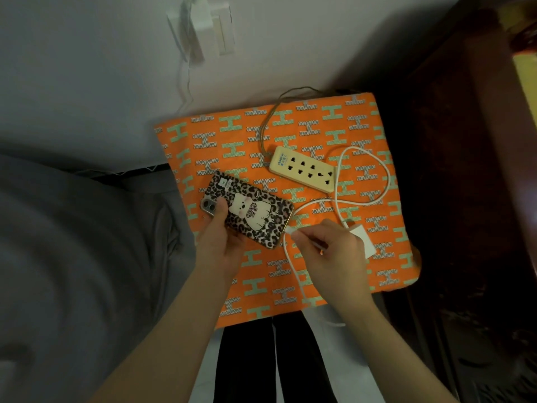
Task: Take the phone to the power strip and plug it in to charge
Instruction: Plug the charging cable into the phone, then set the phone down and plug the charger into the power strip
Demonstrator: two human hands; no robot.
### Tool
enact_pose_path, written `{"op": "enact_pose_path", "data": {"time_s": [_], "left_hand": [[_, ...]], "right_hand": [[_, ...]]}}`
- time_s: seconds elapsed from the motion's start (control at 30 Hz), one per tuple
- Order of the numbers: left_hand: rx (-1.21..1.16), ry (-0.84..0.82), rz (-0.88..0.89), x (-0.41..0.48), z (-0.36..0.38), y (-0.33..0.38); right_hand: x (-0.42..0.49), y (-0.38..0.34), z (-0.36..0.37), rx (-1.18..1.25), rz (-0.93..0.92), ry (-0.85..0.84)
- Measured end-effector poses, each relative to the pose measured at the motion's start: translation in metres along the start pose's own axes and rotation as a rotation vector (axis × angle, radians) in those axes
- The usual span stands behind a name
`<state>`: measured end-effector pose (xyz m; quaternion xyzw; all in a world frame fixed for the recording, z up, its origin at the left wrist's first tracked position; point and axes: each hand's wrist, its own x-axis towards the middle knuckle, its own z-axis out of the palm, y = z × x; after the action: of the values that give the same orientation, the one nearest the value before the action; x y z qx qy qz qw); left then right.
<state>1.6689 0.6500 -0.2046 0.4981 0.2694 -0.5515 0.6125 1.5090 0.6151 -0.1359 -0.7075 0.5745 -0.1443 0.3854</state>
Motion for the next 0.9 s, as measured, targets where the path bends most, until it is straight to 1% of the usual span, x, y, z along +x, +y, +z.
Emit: {"op": "enact_pose_path", "data": {"time_s": [0.07,0.13,0.23,0.27,0.3,0.37,0.43,0.5,0.57,0.67,0.7,0.77,0.83,0.87,0.9], "left_hand": [[-0.028,0.010,-0.004,-0.001,0.000,-0.002],[-0.004,0.009,-0.016,-0.001,-0.002,0.001],[0.190,0.002,0.011,0.002,-0.004,0.012],[0.284,0.008,0.032,0.004,-0.004,0.018],[0.374,0.018,0.051,0.005,-0.004,0.023],[0.527,0.031,0.089,0.009,-0.004,0.032],[0.647,0.008,0.122,0.014,-0.006,0.036],[0.806,-0.023,0.176,0.020,-0.008,0.038],[1.089,-0.028,0.317,0.026,-0.008,0.039],[1.688,-0.024,0.650,0.034,-0.004,0.043],[1.852,-0.019,0.711,0.034,-0.001,0.044],[2.148,0.038,0.736,0.032,0.004,0.047],[2.392,0.081,0.754,0.031,0.009,0.052],[2.447,0.085,0.792,0.032,0.012,0.055],[2.450,0.069,0.853,0.033,0.017,0.058]], "right_hand": [[0.002,0.002,0.001,0.004,0.002,-0.001],[0.006,0.008,0.000,0.000,0.001,-0.068],[0.011,0.019,-0.002,0.007,0.015,-0.237],[0.012,0.025,-0.004,0.002,0.016,-0.254],[0.013,0.032,-0.007,-0.028,0.016,-0.236],[0.016,0.053,-0.015,-0.148,0.059,-0.132],[0.016,0.076,-0.024,-0.231,0.177,-0.035],[0.013,0.095,-0.030,-0.333,0.254,0.011],[0.009,0.108,-0.031,-0.436,0.264,-0.008],[0.009,0.120,-0.026,-0.456,0.306,-0.108],[0.009,0.121,-0.024,-0.468,0.314,-0.118],[0.012,0.122,-0.021,-0.499,0.317,-0.118],[0.017,0.125,-0.022,-0.459,0.333,-0.157],[0.021,0.124,-0.027,-0.380,0.363,-0.206],[0.026,0.121,-0.034,-0.228,0.415,-0.272]]}}
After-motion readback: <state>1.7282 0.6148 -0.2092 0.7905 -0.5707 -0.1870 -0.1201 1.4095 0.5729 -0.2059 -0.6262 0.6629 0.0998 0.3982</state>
